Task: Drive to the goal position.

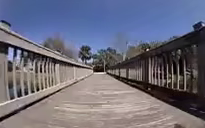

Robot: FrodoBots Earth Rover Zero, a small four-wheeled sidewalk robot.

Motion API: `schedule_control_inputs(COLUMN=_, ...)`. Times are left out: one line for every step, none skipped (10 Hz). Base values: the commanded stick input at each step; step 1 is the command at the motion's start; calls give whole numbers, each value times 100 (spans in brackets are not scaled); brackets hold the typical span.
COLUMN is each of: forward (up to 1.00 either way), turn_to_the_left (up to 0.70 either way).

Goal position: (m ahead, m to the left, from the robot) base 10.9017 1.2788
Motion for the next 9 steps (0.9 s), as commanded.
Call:
schedule_control_inputs(forward=70, turn_to_the_left=0)
schedule_control_inputs(forward=70, turn_to_the_left=0)
schedule_control_inputs(forward=70, turn_to_the_left=0)
schedule_control_inputs(forward=70, turn_to_the_left=-15)
schedule_control_inputs(forward=70, turn_to_the_left=-31)
schedule_control_inputs(forward=70, turn_to_the_left=-1)
schedule_control_inputs(forward=70, turn_to_the_left=0)
schedule_control_inputs(forward=70, turn_to_the_left=0)
schedule_control_inputs(forward=70, turn_to_the_left=0)
